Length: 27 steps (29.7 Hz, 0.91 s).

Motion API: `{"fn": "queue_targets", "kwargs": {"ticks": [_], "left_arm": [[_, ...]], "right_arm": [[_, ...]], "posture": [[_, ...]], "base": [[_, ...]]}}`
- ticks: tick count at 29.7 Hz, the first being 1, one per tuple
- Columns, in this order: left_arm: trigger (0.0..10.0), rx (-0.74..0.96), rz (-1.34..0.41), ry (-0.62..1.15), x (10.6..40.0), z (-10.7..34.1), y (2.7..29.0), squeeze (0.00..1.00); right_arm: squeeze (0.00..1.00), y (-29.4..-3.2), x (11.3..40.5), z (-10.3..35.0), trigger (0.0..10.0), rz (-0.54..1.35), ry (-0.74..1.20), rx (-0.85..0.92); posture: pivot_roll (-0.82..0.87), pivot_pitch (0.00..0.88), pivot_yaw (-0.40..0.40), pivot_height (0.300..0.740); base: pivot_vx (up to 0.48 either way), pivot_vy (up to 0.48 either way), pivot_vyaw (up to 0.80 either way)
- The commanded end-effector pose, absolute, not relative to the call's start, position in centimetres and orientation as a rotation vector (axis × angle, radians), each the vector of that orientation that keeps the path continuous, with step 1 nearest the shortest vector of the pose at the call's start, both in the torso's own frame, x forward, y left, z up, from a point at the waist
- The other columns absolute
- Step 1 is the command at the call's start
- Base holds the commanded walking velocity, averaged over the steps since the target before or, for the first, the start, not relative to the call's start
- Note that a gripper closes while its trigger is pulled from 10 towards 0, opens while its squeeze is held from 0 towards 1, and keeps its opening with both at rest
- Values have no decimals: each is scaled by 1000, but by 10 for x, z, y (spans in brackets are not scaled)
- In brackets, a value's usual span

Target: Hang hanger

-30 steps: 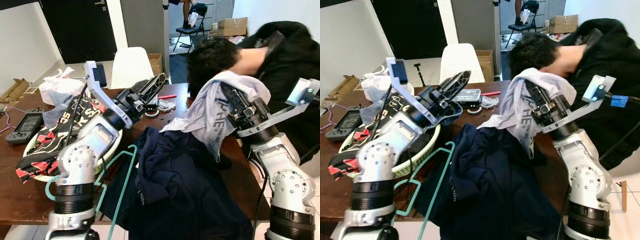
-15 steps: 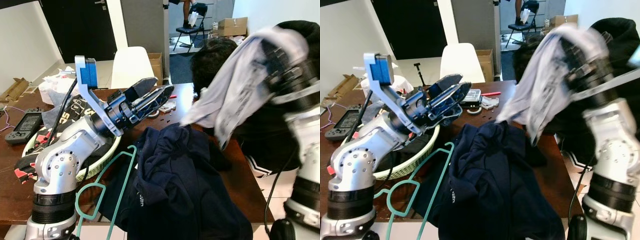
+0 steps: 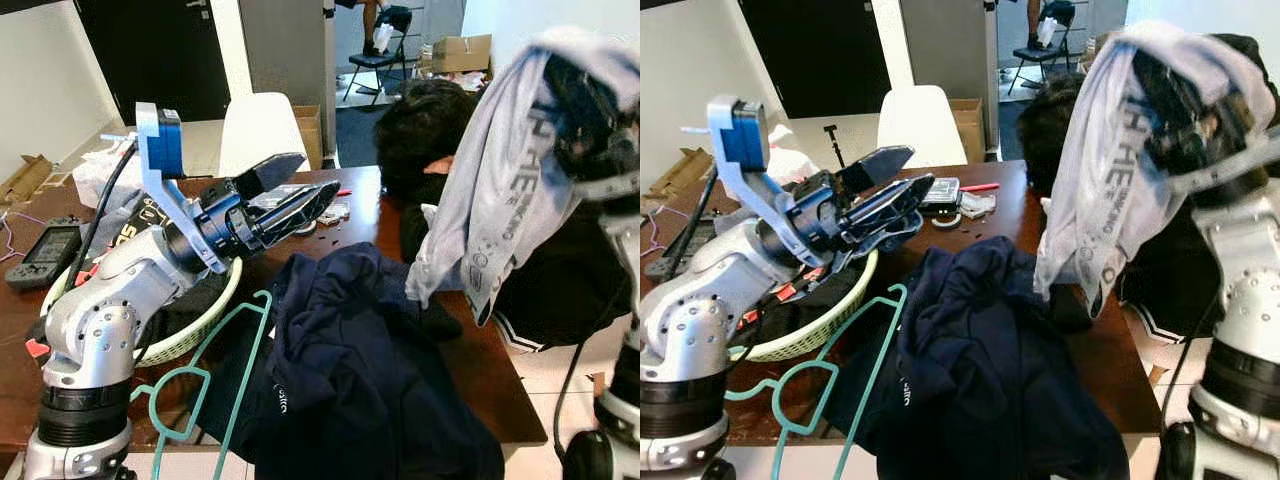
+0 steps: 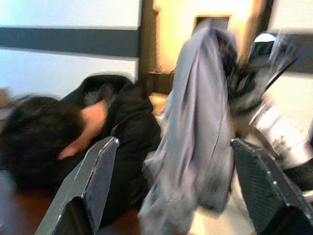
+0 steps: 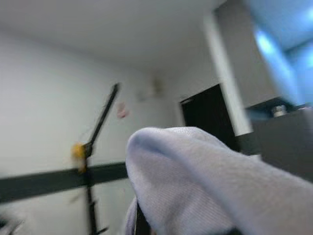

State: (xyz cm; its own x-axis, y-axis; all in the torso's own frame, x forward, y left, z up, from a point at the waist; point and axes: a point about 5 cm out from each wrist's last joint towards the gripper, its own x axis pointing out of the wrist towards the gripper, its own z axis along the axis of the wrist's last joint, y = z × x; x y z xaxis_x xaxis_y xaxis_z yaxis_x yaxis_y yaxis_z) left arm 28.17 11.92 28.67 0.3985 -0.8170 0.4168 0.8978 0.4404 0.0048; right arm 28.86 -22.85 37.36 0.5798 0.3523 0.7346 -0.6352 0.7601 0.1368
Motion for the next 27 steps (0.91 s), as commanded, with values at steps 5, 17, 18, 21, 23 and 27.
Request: {"fn": "queue_targets", "kwargs": {"ticks": [5,17,18,21,23,27], "left_arm": [[10000,-199,-1086,-327,283,271,103,0],[10000,-182,-914,-274,303,236,82,0],[10000,-148,-885,-298,305,234,78,0],[10000,-108,-858,-327,307,233,74,0],[10000,-61,-832,-356,308,233,71,0],[10000,34,-754,-472,310,244,66,0]], "right_arm": [[0,-240,311,367,0,362,-664,516],[0,-236,317,387,0,280,-714,665],[0,-233,316,394,0,285,-732,678],[0,-230,315,402,0,290,-750,689],[0,-227,312,415,0,312,-777,693],[0,-221,302,452,0,354,-862,715]], "posture": [[0,0,67,740],[0,0,66,740],[-2,0,67,740],[-2,0,67,740],[-7,0,67,740],[-11,0,67,740]], "base": [[0,0,0],[0,0,0],[0,0,0],[0,0,0],[0,0,0],[0,0,0]]}}
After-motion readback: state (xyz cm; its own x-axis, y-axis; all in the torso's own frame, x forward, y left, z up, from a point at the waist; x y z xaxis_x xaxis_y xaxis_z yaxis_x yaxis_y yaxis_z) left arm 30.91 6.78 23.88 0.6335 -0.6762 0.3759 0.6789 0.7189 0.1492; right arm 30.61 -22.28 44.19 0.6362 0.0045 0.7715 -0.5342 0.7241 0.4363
